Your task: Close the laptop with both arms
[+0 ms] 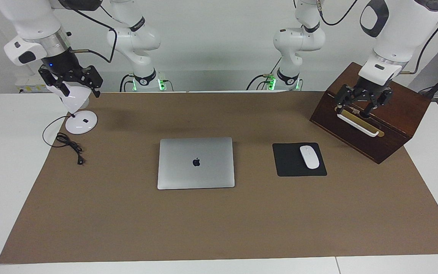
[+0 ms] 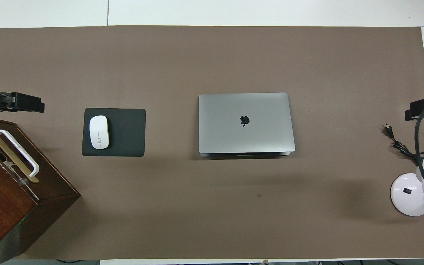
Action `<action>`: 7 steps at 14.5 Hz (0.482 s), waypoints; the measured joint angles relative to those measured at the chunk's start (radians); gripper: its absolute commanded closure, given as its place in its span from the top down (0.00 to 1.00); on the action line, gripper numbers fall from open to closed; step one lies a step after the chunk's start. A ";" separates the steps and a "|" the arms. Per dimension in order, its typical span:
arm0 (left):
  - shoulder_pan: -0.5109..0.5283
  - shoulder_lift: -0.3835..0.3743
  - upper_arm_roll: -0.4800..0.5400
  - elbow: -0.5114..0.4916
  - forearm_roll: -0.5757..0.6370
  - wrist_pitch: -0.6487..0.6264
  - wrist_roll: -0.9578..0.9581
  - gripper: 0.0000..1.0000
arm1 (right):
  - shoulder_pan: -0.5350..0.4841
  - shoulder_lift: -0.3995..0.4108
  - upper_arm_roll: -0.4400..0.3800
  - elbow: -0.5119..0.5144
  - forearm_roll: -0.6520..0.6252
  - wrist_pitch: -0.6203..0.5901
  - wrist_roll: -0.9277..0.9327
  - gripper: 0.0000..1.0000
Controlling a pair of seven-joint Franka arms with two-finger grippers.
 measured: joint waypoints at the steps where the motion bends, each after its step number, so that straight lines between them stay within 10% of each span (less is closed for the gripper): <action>1: 0.000 0.002 0.000 0.000 0.000 0.000 0.000 1.00 | 0.000 0.000 0.000 -0.003 0.000 0.002 0.000 1.00; 7: 0.000 0.009 0.000 0.003 0.000 0.000 0.000 1.00 | 0.000 -0.004 0.000 -0.045 0.000 0.034 0.000 1.00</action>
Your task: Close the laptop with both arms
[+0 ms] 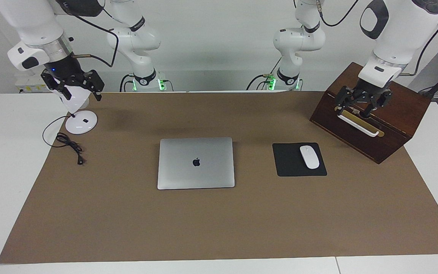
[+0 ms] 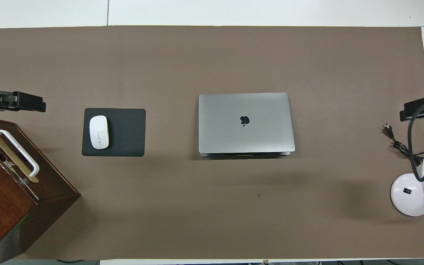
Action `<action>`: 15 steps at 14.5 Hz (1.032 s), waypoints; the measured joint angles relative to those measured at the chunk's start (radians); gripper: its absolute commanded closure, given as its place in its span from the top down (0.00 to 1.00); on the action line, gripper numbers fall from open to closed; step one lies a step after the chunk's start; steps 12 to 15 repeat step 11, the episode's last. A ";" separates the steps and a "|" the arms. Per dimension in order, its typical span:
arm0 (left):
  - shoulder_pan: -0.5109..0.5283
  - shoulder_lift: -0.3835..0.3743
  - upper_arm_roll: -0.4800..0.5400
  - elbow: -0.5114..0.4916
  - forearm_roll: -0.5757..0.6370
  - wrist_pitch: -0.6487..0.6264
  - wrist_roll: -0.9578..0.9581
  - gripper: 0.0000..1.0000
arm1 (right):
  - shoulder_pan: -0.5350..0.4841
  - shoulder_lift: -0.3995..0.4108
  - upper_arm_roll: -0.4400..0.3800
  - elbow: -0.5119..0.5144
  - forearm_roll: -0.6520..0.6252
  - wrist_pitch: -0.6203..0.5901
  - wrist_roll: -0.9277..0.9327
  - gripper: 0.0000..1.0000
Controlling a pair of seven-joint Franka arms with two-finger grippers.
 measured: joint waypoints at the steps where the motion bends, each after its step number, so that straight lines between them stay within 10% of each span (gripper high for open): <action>1: 0.000 0.000 0.000 0.000 0.000 0.000 0.000 1.00 | 0.000 -0.001 0.000 -0.008 0.000 0.000 0.000 1.00; 15: 0.000 0.000 0.000 0.000 0.000 0.000 0.000 1.00 | 0.000 -0.013 0.000 -0.047 0.000 0.003 0.000 1.00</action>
